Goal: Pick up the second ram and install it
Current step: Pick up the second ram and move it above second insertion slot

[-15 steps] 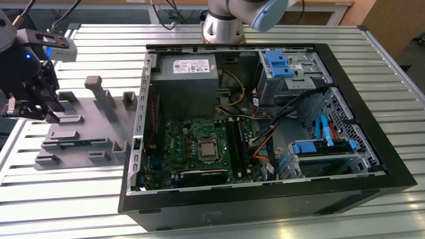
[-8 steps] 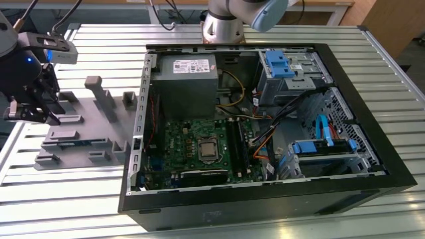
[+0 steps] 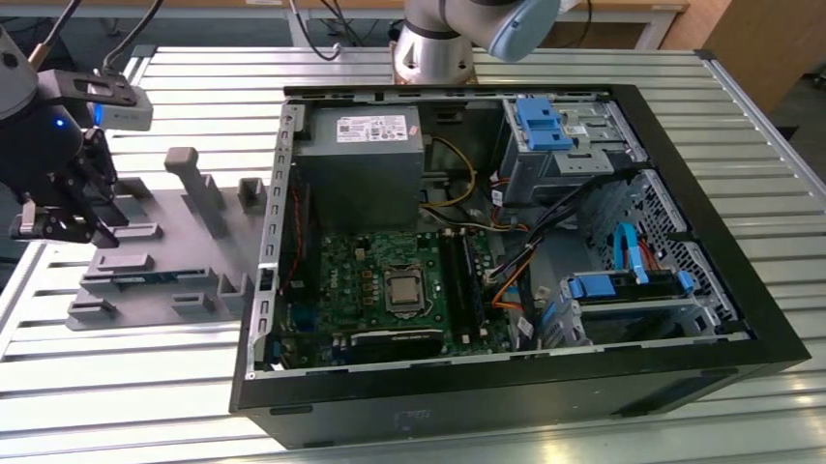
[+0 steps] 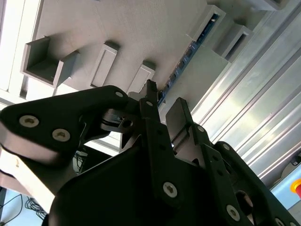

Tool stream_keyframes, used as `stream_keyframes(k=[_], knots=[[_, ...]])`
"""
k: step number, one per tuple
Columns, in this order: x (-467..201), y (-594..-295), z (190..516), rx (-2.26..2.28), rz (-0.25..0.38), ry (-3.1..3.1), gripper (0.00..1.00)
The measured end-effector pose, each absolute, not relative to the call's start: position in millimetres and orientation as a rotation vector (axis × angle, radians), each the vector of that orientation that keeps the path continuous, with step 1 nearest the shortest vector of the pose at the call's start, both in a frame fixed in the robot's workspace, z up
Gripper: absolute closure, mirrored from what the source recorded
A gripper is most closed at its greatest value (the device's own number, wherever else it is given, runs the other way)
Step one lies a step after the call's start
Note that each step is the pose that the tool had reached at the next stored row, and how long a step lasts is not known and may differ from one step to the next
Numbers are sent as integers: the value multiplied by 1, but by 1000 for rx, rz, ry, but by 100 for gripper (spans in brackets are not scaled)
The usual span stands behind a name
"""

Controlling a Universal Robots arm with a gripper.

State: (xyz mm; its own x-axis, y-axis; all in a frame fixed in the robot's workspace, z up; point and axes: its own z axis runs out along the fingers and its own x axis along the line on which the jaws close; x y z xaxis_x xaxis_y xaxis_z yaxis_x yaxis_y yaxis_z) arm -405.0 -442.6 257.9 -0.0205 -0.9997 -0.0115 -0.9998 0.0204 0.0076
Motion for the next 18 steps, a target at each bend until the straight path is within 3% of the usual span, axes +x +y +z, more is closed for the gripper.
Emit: stream_keyframes(k=[18], knots=[[-405,-449,245,-2197,21,2241,64]])
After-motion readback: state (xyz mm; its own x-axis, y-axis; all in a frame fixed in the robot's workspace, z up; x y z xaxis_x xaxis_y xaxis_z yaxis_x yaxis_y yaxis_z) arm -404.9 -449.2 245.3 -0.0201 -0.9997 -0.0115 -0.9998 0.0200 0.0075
